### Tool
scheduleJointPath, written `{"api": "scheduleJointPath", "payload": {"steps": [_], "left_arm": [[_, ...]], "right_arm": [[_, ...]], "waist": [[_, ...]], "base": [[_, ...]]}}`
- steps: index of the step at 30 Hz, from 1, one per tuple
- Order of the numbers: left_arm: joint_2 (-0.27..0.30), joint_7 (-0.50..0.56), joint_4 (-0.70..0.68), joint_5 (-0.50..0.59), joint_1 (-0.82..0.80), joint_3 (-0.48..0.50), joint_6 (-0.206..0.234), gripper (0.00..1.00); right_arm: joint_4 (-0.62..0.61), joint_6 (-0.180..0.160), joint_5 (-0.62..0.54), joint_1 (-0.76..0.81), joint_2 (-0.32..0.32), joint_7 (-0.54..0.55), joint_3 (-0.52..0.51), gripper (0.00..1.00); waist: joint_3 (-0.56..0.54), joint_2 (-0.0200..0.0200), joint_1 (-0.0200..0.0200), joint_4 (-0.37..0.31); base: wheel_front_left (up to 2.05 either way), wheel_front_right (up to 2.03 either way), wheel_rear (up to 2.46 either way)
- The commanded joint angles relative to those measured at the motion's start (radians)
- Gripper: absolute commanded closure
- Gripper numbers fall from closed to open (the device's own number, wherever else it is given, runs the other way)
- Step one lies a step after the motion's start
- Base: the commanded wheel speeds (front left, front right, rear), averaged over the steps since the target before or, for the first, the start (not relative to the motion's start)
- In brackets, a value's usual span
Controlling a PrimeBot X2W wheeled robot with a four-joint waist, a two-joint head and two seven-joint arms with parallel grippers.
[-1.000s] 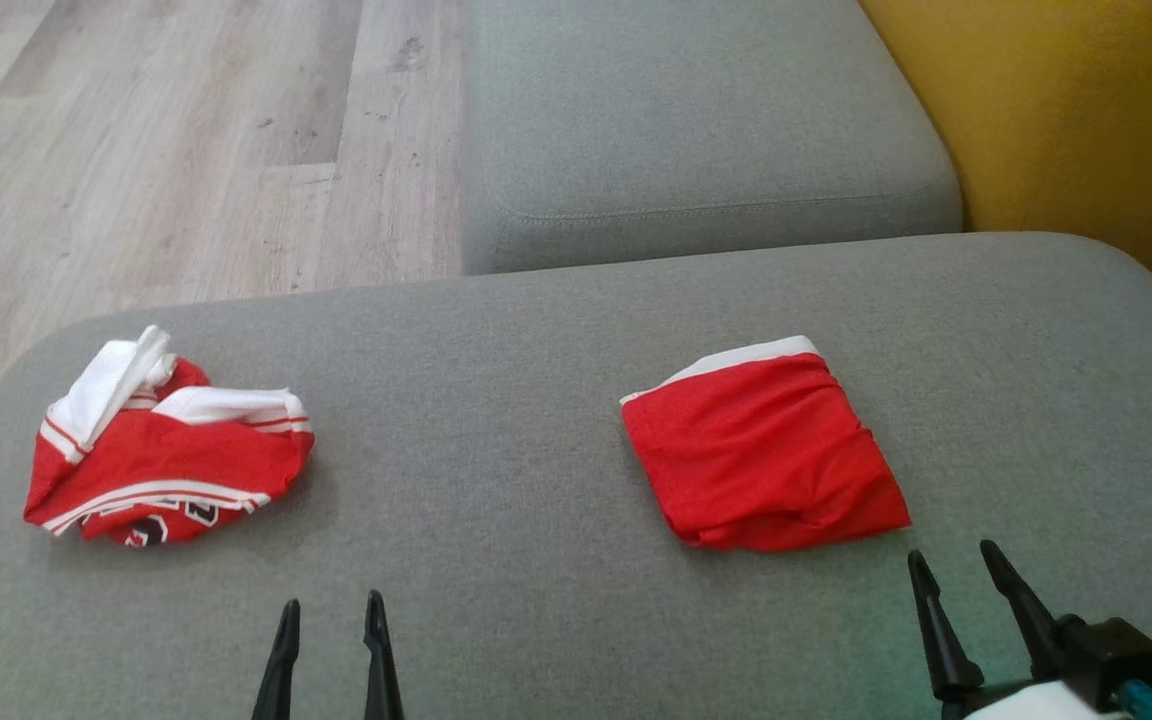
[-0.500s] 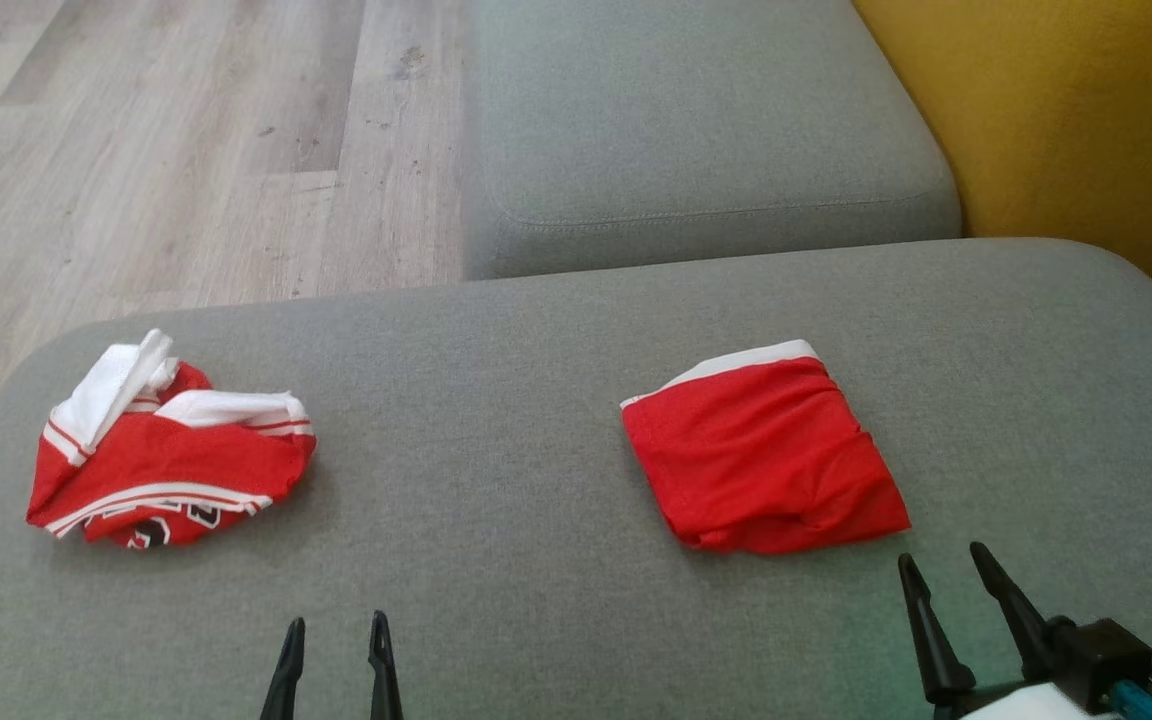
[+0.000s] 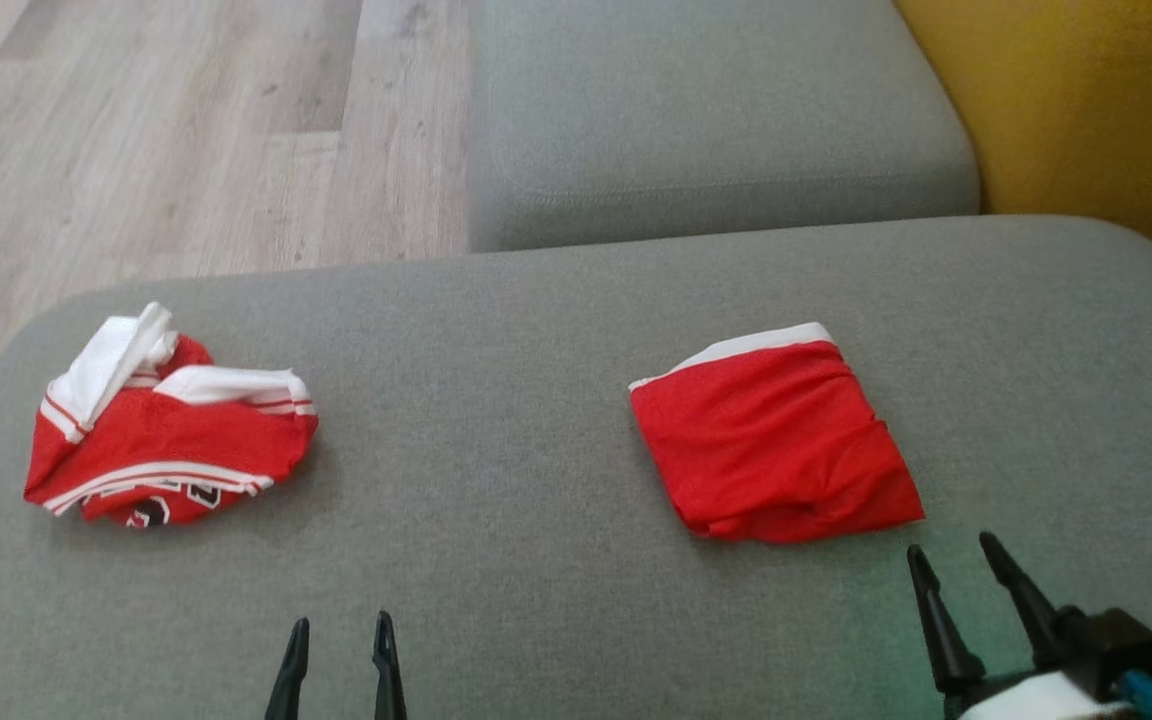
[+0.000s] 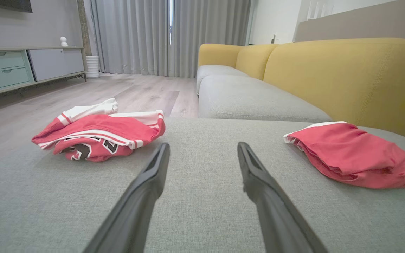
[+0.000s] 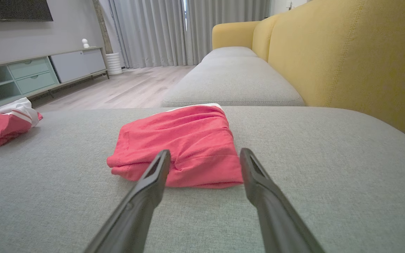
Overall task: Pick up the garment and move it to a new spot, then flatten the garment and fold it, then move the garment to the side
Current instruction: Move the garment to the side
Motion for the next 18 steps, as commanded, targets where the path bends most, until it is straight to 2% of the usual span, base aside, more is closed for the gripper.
{"api": "scheduleJointPath", "payload": {"steps": [1,9,18], "left_arm": [[-0.005,-0.005,-0.028,-0.002,-0.053,0.020,0.007,0.00],[-0.005,-0.005,-0.036,0.000,-0.080,-0.014,0.018,0.00],[-0.005,-0.005,-0.025,0.004,-0.151,-0.068,0.029,0.00]], "right_arm": [[-0.025,0.007,0.007,-0.080,-0.031,-0.014,0.021,0.00],[0.022,0.007,0.014,-0.194,-0.078,-0.014,0.028,0.00],[0.263,0.007,0.107,-0.439,-0.186,-0.004,0.066,0.00]], "waist": [[0.020,-0.0001,0.0000,0.009],[0.086,-0.0001,0.0000,0.030],[0.206,-0.0001,0.0000,0.085]], "base": [[0.00,0.00,0.00],[0.00,0.00,0.00],[0.00,0.00,0.00]]}}
